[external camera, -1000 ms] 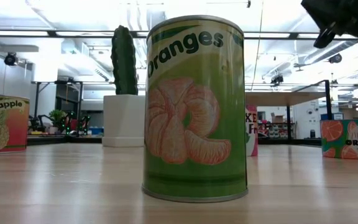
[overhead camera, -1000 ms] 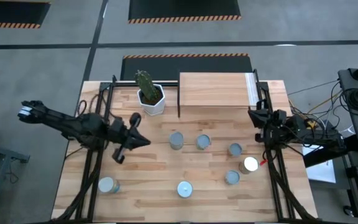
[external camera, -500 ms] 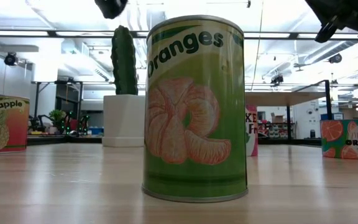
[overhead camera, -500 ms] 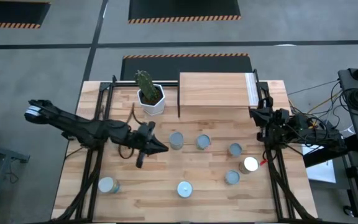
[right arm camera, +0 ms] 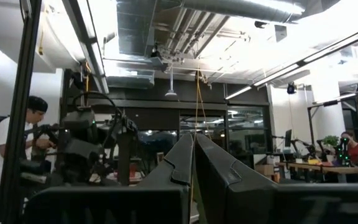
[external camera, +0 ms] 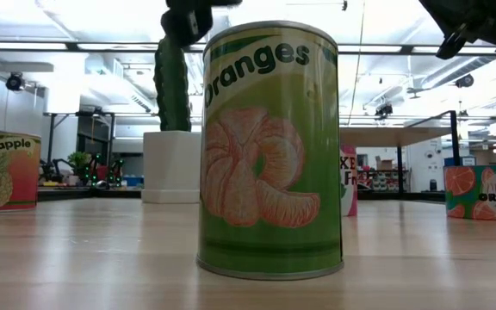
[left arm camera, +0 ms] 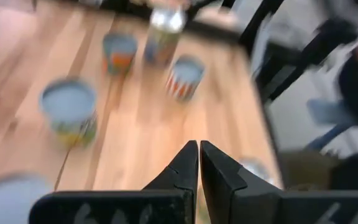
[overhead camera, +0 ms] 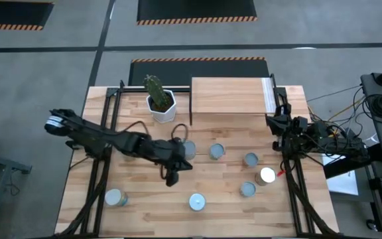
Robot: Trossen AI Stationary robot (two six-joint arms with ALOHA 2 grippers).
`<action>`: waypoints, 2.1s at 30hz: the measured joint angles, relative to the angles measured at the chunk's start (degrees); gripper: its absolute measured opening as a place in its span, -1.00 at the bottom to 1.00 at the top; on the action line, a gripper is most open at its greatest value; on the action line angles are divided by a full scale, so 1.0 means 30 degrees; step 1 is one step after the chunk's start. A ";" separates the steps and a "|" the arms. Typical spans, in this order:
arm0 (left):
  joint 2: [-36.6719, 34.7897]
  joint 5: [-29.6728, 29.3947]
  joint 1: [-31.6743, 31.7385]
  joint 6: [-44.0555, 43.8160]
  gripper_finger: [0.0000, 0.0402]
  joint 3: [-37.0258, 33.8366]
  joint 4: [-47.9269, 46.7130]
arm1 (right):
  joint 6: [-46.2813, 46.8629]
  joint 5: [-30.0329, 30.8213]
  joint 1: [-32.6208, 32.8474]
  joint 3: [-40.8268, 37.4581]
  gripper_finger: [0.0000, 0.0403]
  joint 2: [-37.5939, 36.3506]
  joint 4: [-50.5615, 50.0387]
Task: Pick and place cans onto a shelf
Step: Put the canned cherries on the shelf
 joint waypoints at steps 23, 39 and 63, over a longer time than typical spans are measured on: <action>0.5694 -0.1948 0.3095 0.2601 0.00 0.6092 -1.0575 | 0.0035 -0.0002 0.0000 0.0007 -0.96 0.0007 -0.0829; 0.5723 -0.2401 0.4051 0.3795 0.78 0.5537 -0.9892 | -0.0641 -0.0007 0.0000 0.0007 -0.96 0.0015 -0.1005; 0.5730 -0.2048 0.4087 0.3948 0.73 0.2736 -0.6666 | -0.1008 -0.0003 0.0000 0.0007 -0.96 0.0015 -0.1256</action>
